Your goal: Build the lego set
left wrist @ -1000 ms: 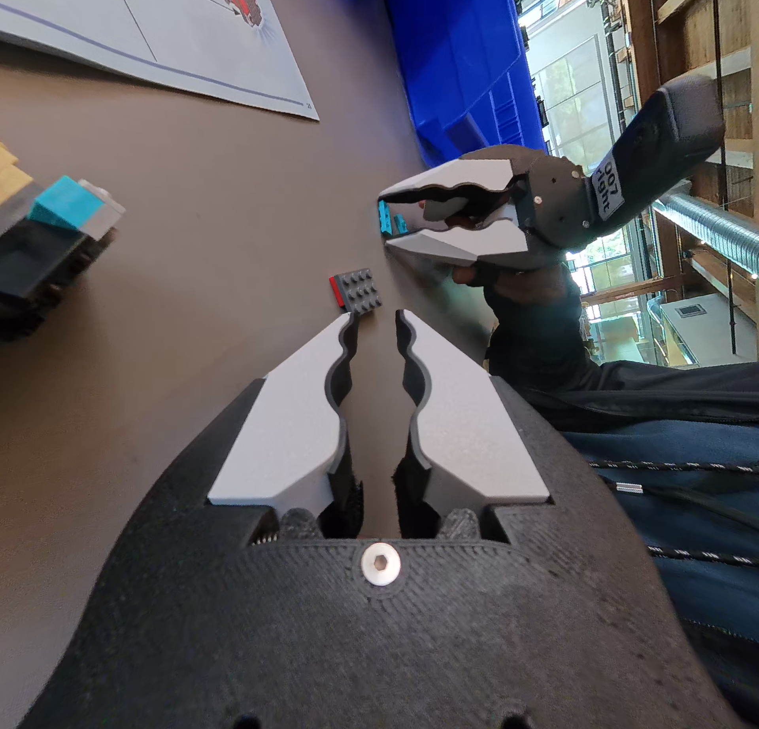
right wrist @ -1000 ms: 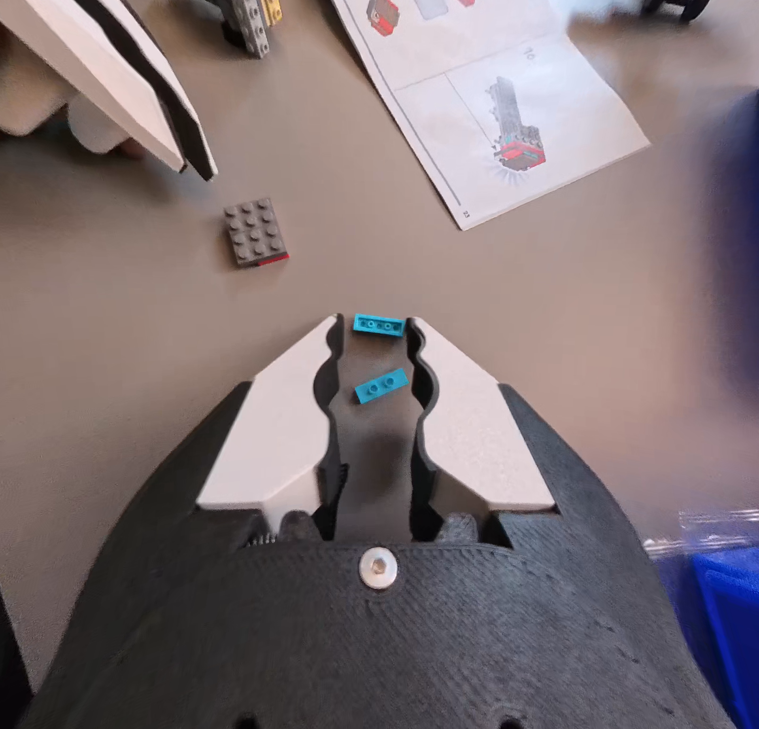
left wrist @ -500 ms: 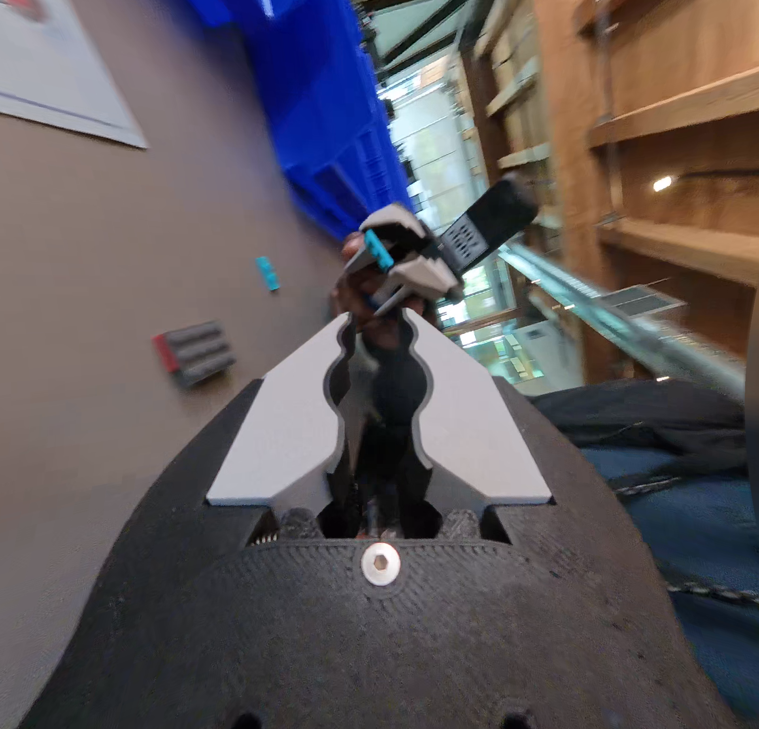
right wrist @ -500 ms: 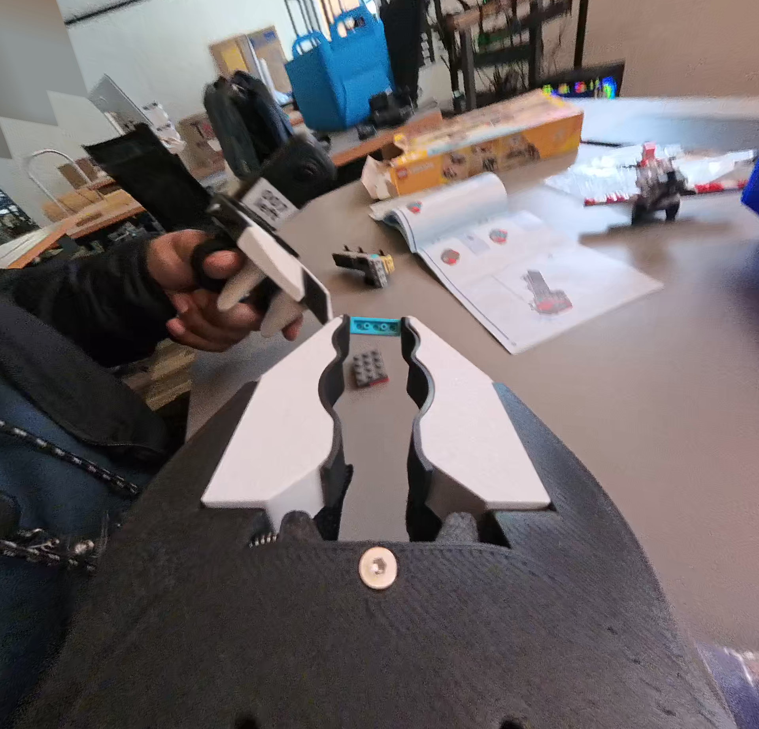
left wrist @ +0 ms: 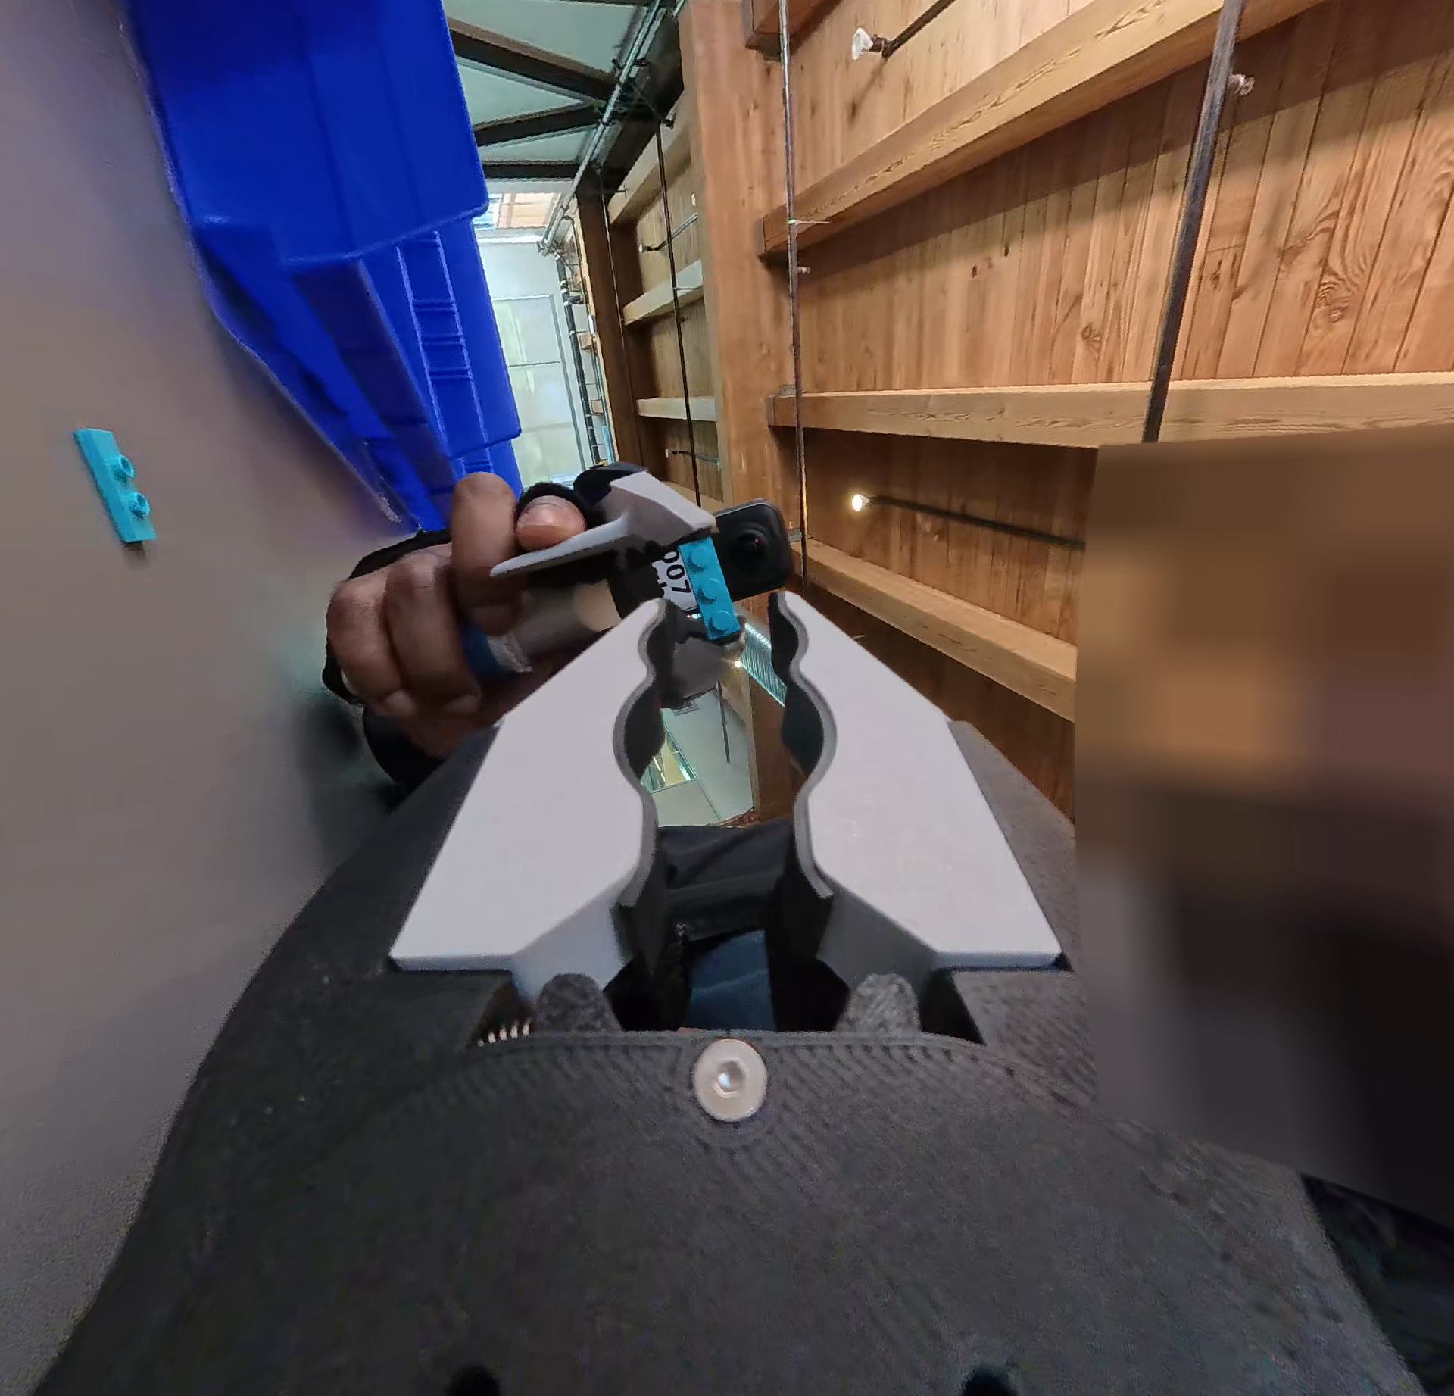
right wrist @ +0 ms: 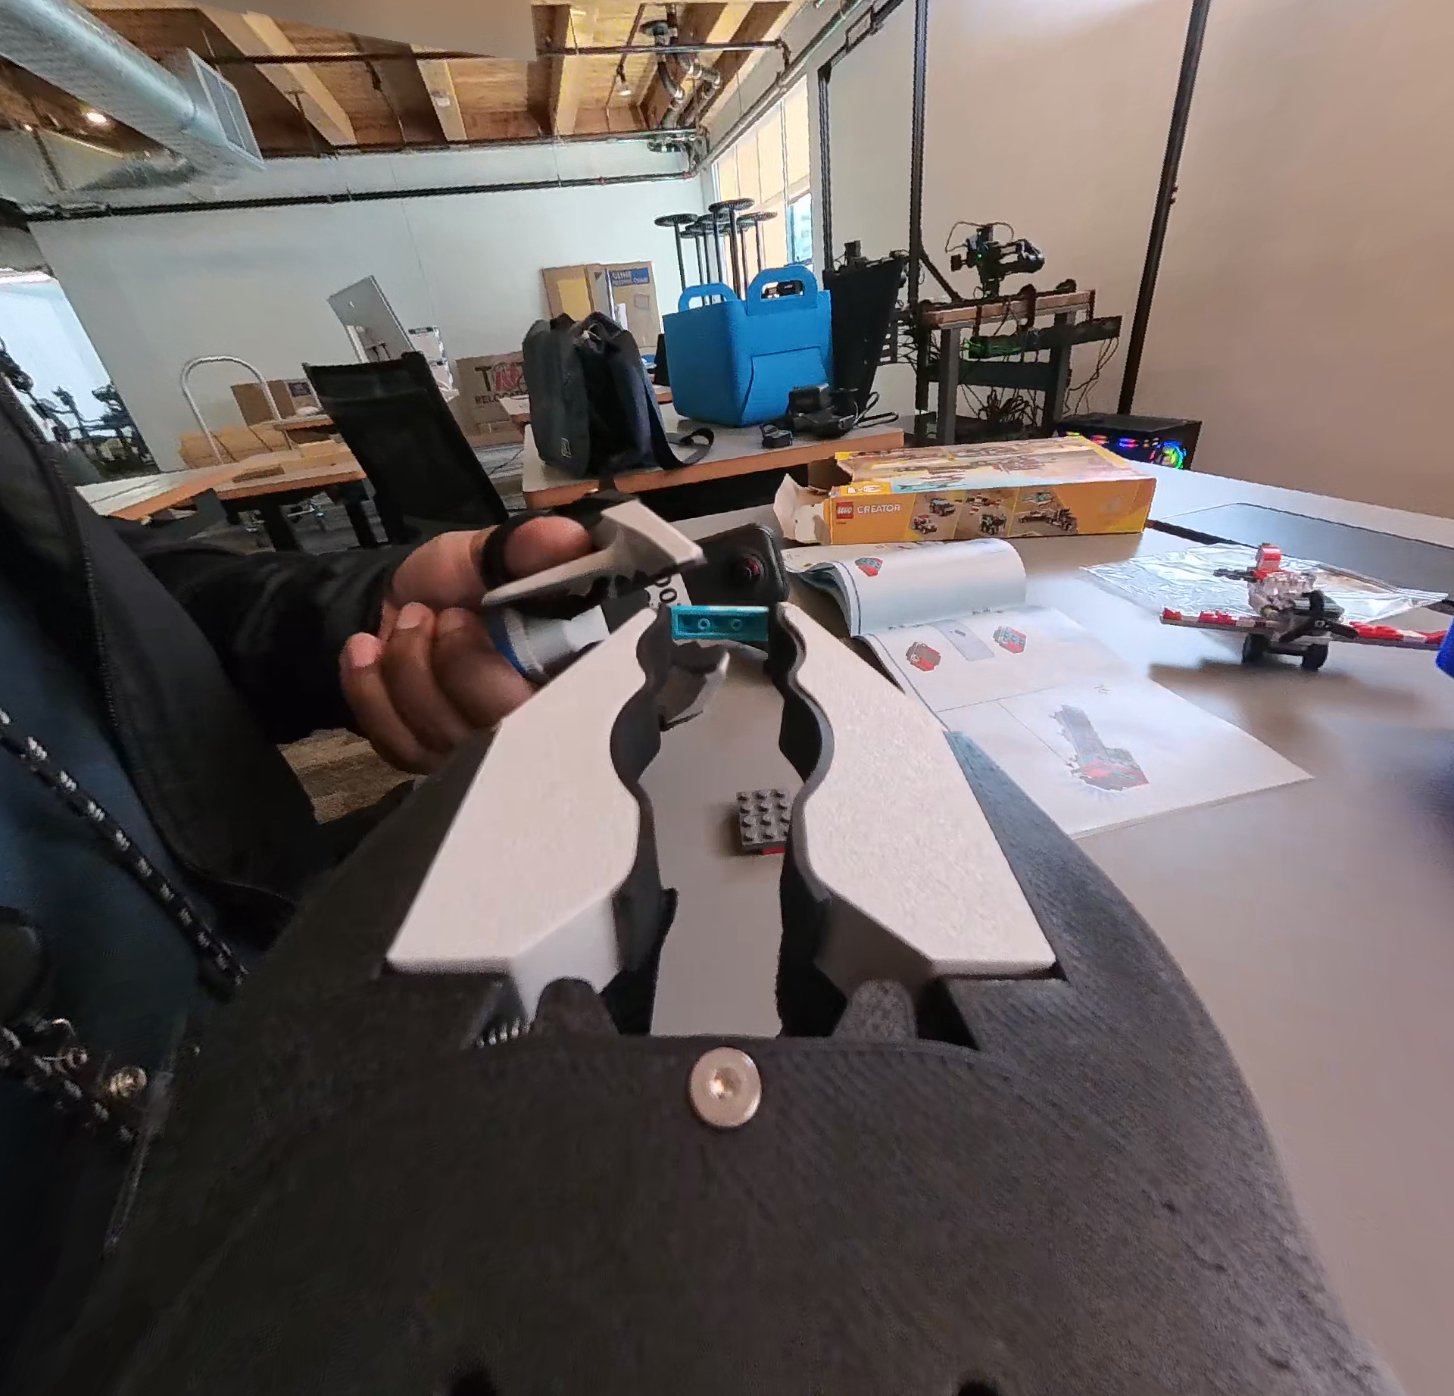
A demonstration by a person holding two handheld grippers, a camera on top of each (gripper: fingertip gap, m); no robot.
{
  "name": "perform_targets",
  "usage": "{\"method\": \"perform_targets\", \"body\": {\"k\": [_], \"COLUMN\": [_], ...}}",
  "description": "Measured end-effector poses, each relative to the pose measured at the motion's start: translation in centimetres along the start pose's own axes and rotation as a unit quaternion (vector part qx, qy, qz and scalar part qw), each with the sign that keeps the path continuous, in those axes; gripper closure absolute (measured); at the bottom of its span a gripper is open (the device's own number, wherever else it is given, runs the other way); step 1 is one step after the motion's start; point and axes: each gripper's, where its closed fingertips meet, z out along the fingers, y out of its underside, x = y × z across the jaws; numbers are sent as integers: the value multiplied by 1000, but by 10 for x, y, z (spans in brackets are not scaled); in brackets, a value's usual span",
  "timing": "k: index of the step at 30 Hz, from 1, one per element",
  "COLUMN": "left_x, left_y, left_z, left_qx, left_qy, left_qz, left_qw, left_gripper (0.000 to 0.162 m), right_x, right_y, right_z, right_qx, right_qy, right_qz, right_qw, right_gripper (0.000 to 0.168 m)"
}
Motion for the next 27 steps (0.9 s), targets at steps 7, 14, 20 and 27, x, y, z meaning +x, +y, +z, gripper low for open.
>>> {"method": "perform_targets", "body": {"k": [7,14,20,27], "left_x": [-15,-68,-109,-128], "left_y": [4,-20,-31,-31], "left_z": [4,-19,-29,-34], "left_qx": [-27,-136,-268,-334], "left_qy": [-92,-382,-506,-546], "left_qz": [94,311,384,394], "left_qw": [991,860,724,659], "left_gripper": [152,155,154,154], "right_x": [1,36,55,58], "right_y": [12,49,97,116], "right_z": [-1,-26,-44,-42], "right_qx": [-31,-182,-342,-399], "right_qy": [12,88,85,39], "right_qz": [-24,-63,-81,-95], "right_qw": [999,977,932,911], "right_gripper": [143,133,129,129]}}
